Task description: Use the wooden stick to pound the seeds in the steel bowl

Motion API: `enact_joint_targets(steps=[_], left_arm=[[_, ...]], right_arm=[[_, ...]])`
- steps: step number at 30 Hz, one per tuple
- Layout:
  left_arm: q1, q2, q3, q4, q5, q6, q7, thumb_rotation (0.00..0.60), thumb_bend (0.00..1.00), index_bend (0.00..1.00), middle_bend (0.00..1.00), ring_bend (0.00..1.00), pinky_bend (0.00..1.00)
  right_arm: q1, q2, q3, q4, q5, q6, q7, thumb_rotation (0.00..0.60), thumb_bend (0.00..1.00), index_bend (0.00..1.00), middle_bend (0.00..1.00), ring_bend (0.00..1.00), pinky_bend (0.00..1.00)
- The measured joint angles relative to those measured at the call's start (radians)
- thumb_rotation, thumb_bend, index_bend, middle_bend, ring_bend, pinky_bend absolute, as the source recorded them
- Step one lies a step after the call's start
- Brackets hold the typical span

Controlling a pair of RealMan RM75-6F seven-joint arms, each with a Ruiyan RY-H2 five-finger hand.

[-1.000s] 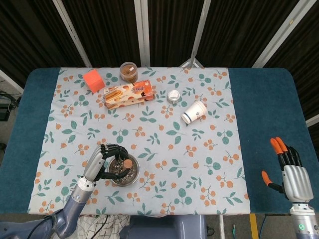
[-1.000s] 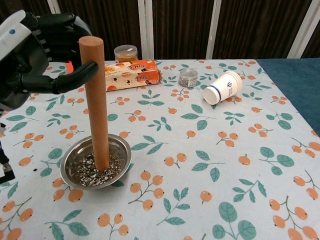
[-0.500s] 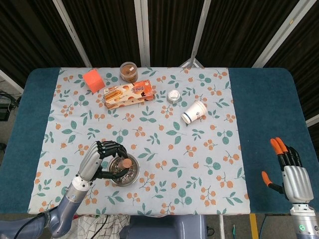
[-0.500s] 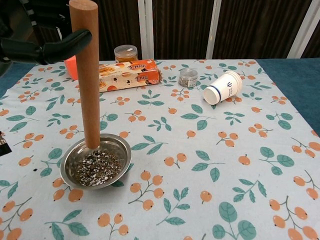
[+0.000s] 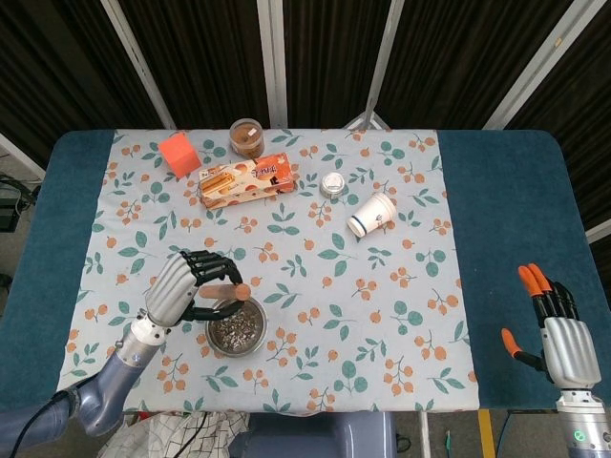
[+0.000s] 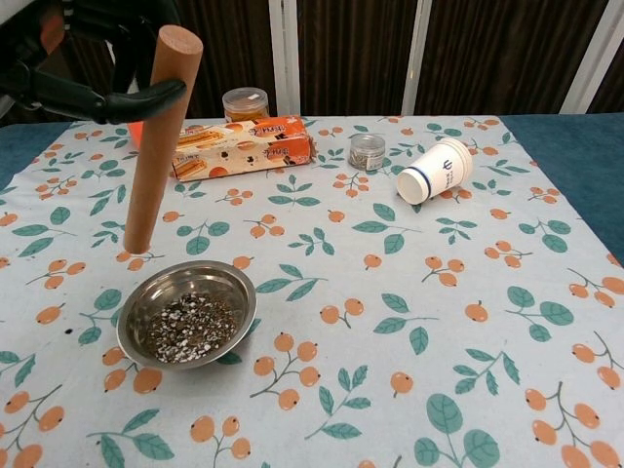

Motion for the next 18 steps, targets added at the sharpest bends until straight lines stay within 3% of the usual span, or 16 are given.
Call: enact_joint_targets(steps=[8, 18], left_arm=[[-0.031, 0.056, -0.005, 0.105, -0.033, -0.096, 0.060, 0.600, 0.85, 0.66, 0.73, 0.59, 0.68], [-0.044, 0.038, 0.016, 0.287, -0.076, -0.168, 0.056, 0.600, 0.85, 0.66, 0.73, 0.59, 0.68]], right_arm=[[0.004, 0.003, -0.001, -0.006, 0.005, -0.012, 0.003, 0.600, 0.37, 0.00, 0.00, 0.00, 0.00], [0.007, 0.004, 0.000, -0.012, 0.017, -0.025, 0.004, 0.600, 0.37, 0.00, 0.00, 0.00, 0.00]])
